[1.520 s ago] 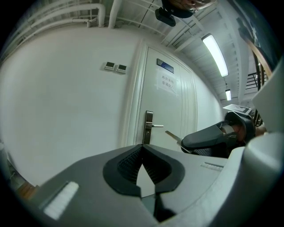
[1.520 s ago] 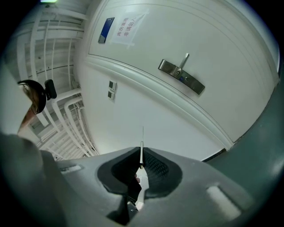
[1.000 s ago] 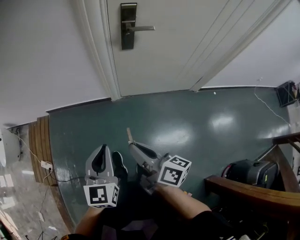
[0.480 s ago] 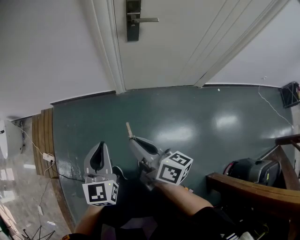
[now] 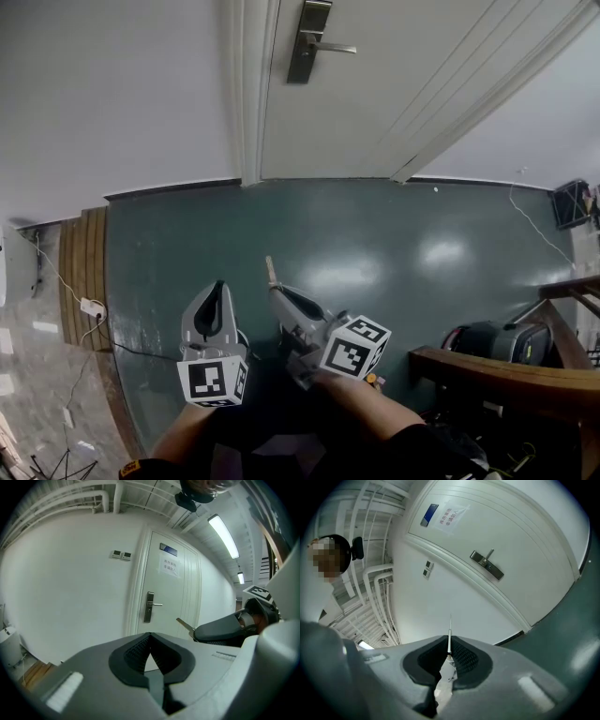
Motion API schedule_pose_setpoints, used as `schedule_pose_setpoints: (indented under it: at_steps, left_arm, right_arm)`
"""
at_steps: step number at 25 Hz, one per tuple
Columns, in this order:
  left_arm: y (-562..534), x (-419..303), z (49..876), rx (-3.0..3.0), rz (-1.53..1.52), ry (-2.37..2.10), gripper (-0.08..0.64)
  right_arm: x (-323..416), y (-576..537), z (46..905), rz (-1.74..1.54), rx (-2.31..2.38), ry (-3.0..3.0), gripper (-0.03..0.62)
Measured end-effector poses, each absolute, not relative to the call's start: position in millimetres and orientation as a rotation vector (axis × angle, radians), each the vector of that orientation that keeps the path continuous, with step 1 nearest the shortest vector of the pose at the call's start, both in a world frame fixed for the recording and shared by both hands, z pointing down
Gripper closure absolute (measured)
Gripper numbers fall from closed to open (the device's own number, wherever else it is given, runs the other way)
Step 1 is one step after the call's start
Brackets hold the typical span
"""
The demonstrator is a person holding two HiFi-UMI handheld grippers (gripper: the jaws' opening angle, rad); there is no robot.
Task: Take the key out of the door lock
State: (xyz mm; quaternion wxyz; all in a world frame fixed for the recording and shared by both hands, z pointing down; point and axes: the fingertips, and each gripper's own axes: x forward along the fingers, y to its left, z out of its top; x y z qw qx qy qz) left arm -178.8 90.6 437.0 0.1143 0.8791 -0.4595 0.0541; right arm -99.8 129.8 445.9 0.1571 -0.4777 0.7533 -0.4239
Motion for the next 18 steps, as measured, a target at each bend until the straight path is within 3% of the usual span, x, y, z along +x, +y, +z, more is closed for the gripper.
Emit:
schedule_pose_setpoints:
  at_steps: [18]
  left_arm:
    - [94, -192, 443, 2.622, 0.161, -1.322, 0.541]
  right_arm:
    - [-111, 137, 450, -1.177, -1.436, 2.157, 0.577]
